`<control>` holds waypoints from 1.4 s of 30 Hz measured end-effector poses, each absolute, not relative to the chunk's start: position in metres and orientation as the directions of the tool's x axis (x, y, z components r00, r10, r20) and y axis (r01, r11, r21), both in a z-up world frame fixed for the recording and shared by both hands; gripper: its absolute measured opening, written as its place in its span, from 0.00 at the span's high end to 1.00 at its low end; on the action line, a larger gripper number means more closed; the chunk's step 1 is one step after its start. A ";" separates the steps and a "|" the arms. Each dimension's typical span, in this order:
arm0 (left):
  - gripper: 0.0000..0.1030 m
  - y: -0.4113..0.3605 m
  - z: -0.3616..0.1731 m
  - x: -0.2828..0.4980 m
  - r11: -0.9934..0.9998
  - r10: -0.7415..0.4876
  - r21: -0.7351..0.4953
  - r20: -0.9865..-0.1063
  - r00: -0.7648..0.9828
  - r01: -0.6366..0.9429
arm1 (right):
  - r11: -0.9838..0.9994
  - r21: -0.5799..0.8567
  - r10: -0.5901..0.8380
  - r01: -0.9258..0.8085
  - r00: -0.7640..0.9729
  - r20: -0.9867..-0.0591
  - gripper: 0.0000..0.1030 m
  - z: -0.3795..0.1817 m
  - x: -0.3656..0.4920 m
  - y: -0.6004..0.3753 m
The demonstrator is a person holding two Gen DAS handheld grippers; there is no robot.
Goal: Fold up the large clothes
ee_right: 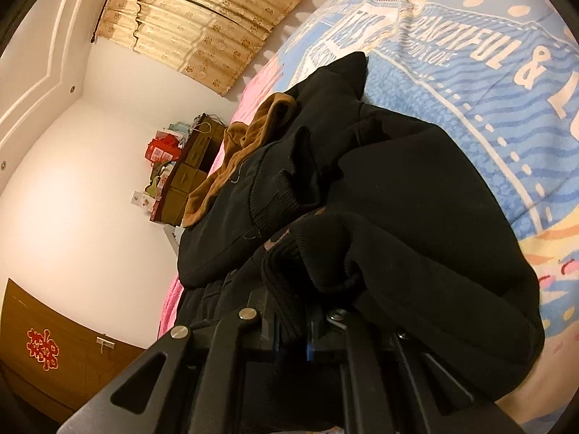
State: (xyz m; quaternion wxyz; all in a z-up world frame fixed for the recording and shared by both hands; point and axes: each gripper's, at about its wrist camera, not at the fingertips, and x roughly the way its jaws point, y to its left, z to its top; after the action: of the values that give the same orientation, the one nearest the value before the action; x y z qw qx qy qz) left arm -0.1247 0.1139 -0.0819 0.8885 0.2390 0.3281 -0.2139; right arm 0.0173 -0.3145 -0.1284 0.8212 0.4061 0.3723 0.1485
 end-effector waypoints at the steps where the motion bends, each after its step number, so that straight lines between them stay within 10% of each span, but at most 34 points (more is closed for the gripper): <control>1: 0.14 0.116 -0.080 -0.117 0.807 -0.235 0.260 -0.682 0.692 0.530 | 0.621 0.781 0.550 0.061 0.676 -0.490 0.94 -0.129 0.018 -0.315; 5: 0.59 0.130 -0.079 -0.065 0.845 -0.406 -0.094 -0.752 0.519 0.526 | 0.614 0.787 0.562 0.063 0.666 -0.491 0.93 -0.127 0.018 -0.315; 10: 0.73 0.145 -0.069 -0.021 0.863 -0.483 -0.285 -0.708 0.516 0.416 | 0.596 0.803 0.625 -0.024 0.642 -0.444 0.82 -0.103 -0.002 -0.310; 15: 0.73 0.156 -0.073 0.025 0.832 -0.554 -0.451 -0.678 0.483 0.323 | 0.503 0.847 0.710 -0.171 0.640 -0.293 0.26 -0.069 -0.049 -0.319; 20: 0.73 0.139 -0.085 0.047 0.843 -0.538 -0.454 -0.705 0.462 0.290 | 0.674 0.721 0.567 -0.159 0.737 -0.368 0.26 -0.044 -0.084 -0.338; 26: 0.72 0.138 -0.079 0.052 0.847 -0.531 -0.437 -0.717 0.452 0.301 | 0.953 0.253 0.295 -0.169 0.716 -0.633 0.26 -0.041 -0.095 -0.304; 36: 0.69 0.136 -0.081 0.046 0.859 -0.512 -0.414 -0.722 0.466 0.302 | 0.891 0.341 0.454 -0.300 0.606 -0.653 0.26 -0.049 -0.107 -0.275; 42: 0.75 0.131 -0.077 0.036 0.860 -0.507 -0.384 -0.716 0.480 0.336 | 0.966 0.142 0.241 -0.217 0.554 -0.797 0.26 -0.080 -0.105 -0.252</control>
State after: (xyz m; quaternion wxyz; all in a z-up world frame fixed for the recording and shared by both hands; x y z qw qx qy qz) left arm 0.0357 0.1311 -0.0766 0.8549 -0.0957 0.4462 -0.2466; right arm -0.1049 -0.2523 -0.0800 0.8813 0.0135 0.4541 0.1298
